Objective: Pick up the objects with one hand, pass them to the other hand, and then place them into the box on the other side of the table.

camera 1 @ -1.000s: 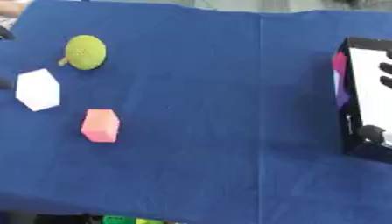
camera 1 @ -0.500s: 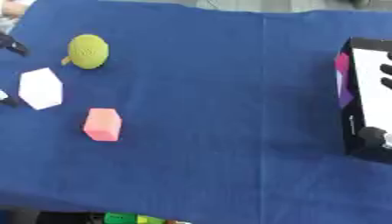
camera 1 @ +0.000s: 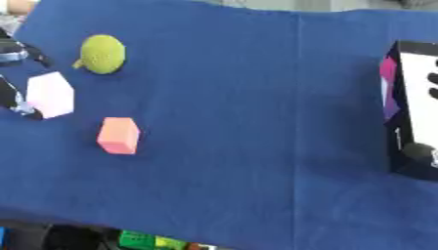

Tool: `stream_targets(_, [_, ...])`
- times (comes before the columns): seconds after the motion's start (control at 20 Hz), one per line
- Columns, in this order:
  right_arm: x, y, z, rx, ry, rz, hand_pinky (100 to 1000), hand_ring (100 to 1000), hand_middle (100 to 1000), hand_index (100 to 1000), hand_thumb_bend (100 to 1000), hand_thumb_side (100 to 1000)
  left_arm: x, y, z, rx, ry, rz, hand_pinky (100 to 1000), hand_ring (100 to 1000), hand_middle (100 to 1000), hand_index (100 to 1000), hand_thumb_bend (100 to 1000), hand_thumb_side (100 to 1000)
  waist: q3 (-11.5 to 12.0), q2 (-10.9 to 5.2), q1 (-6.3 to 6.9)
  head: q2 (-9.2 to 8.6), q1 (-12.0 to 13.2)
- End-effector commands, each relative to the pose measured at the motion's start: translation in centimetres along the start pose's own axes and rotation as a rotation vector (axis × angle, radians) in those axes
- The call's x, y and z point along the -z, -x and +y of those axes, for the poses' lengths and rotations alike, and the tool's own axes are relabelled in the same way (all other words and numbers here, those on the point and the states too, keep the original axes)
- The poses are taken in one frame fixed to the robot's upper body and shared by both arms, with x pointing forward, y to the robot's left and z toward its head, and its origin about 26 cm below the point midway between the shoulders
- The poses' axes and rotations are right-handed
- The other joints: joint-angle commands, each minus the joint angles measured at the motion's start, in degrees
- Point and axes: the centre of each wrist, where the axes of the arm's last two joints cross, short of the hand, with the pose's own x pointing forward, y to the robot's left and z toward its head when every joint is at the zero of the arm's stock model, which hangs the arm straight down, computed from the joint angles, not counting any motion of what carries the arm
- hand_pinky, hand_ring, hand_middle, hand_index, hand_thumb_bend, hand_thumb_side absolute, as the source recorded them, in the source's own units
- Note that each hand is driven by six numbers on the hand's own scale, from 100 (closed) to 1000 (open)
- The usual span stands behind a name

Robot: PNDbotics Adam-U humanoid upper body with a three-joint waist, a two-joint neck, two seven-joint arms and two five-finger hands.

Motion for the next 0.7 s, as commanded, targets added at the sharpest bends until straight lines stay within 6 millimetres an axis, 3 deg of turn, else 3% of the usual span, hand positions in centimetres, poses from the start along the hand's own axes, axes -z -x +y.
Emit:
stream_targets(0.05, [0.2,-0.7,-0.1,-0.022,-0.012,-0.019,1000,1000,1000,1000,706,105,-0.2,0.5,0.6,0.026,-0.032,0.025,940,912,797,890,692,239,0.0,-1.32,0.08,0.04,0.4])
stream_targets(0.35, [0.1,-0.6,-0.1,-0.026,-0.014,-0.015,1000,1000,1000,1000,706,106,0.2,0.7,-0.1,0.055,-0.021,0.034,913,892,753,832,594,167,0.0,-1.31,0.01,0.27,0.6])
stream_targets(0.4, [0.1,-0.6,-0.1,-0.026,-0.013,-0.014,1000,1000,1000,1000,706,106,0.2,0.7,-0.1,0.053,-0.023,0.038,893,866,711,782,525,100,0.0,-1.32,0.03,0.31,0.6])
stream_targets(0.45, [0.1,-0.6,-0.1,-0.027,-0.013,-0.014,1000,1000,1000,1000,707,106,0.1,0.8,-0.1,0.047,-0.027,0.042,881,843,671,726,426,100,0.0,-1.35,0.04,0.37,0.6])
stream_targets(0.5, [0.1,-0.6,-0.1,-0.027,-0.014,-0.014,1000,1000,1000,1000,706,106,0.1,0.8,0.0,0.04,-0.031,0.044,876,828,644,701,383,100,0.1,-1.37,0.04,0.4,0.6])
stream_targets(0.7, [0.1,-0.6,-0.1,-0.03,-0.018,-0.017,1000,1000,1000,1000,706,105,-0.4,1.1,0.9,0.011,-0.037,0.034,850,770,577,649,309,100,0.1,-1.48,0.09,0.51,0.6])
